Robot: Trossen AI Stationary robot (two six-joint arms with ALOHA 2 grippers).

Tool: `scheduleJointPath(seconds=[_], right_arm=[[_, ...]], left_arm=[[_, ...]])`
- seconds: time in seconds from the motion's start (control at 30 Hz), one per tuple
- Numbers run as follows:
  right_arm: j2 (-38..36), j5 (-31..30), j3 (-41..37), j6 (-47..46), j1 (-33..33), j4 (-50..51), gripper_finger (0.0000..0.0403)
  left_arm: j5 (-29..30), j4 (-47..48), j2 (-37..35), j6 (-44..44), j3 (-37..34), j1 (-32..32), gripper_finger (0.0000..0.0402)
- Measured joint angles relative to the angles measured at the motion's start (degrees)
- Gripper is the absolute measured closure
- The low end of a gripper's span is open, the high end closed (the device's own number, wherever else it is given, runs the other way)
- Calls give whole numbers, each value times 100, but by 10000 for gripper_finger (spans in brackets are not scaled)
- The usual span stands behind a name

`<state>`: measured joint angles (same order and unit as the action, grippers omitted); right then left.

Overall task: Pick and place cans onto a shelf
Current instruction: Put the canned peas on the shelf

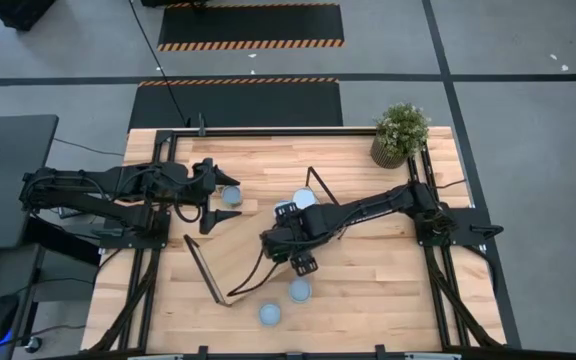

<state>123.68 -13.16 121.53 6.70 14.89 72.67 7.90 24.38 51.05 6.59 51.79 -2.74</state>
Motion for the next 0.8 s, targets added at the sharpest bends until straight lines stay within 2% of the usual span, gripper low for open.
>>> scheduleJointPath(seconds=[0.3,0.53,0.8], right_arm=[[-9,-201,234,191,118,-8,34],[-7,-230,234,639,151,-529,34],[2,-668,-374,723,154,-582,34]], left_arm=[[0,2,0,7,0,0,5],[0,4,0,10,-1,0,5],[0,164,0,26,-2,0,5]])
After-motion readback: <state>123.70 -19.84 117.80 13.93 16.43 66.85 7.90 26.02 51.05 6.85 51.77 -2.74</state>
